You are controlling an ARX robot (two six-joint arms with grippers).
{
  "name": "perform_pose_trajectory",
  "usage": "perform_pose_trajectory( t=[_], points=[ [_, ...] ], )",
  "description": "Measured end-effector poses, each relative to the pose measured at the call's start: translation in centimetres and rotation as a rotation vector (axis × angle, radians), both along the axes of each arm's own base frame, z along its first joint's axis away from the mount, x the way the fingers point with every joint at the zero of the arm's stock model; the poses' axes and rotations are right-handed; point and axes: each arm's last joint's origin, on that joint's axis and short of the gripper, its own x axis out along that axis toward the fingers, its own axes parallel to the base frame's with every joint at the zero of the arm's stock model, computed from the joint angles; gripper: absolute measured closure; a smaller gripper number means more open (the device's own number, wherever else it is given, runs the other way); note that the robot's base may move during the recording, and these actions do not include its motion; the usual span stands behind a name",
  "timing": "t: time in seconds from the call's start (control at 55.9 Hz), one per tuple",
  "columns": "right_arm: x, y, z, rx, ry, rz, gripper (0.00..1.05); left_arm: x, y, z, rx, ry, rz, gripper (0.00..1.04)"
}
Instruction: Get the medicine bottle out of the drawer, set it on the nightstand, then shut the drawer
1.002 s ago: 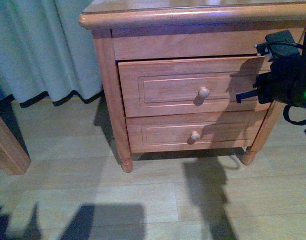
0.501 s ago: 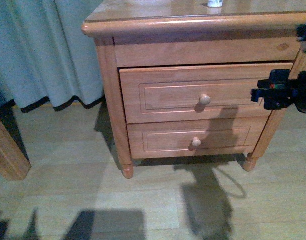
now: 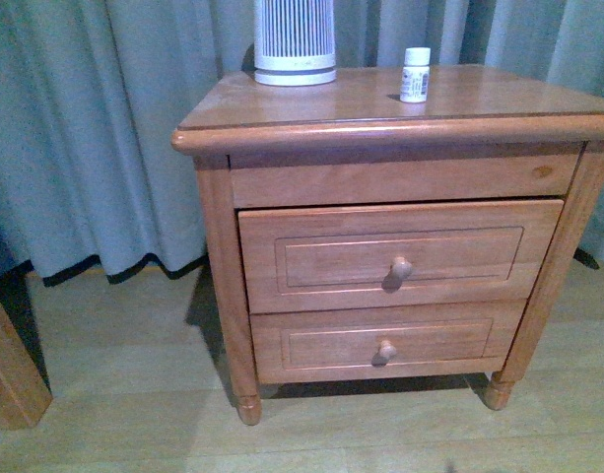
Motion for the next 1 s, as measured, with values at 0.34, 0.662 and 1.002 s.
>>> perform_pose_trajectory(
  t=[0.34, 0.662, 1.002],
  points=[
    [-0.9, 2.9, 0.5, -0.139, -0.04, 0.003, 0.81, 0.0, 0.0, 0.0, 0.0, 0.0, 0.0, 0.06],
    [-2.0, 4.9, 0.1, -0.144, -0.009, -0.013, 1.01, 0.0, 0.0, 0.0, 0.0, 0.0, 0.0, 0.06],
    [-2.5, 5.3, 0.2, -0.144, -0.039, 0.015, 1.01, 0.0, 0.0, 0.0, 0.0, 0.001, 0.0, 0.06]
  ],
)
